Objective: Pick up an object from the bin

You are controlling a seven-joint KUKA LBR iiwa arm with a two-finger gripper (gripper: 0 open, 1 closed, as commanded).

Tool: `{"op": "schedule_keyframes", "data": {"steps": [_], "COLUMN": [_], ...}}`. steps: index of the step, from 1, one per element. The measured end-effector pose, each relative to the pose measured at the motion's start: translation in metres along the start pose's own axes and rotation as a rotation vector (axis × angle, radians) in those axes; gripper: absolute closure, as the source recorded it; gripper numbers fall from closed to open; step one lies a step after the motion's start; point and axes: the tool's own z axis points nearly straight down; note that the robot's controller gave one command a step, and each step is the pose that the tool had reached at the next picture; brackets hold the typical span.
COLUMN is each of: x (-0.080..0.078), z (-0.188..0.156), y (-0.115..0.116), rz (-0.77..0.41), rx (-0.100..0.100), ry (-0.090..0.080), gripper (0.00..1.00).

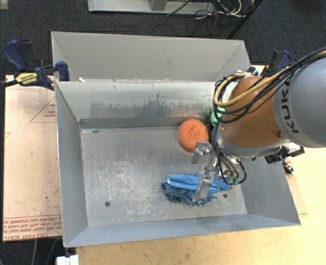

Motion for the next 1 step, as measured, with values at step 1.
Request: {"op": "schedule_keyframes", "data": {"steps": [1], "x": [0.0048], "z": [0.0485], "y": [0.0046], "rz": [-0.060], "rx": [0.000], "ry": [-0.001], "gripper": [0.00]}}
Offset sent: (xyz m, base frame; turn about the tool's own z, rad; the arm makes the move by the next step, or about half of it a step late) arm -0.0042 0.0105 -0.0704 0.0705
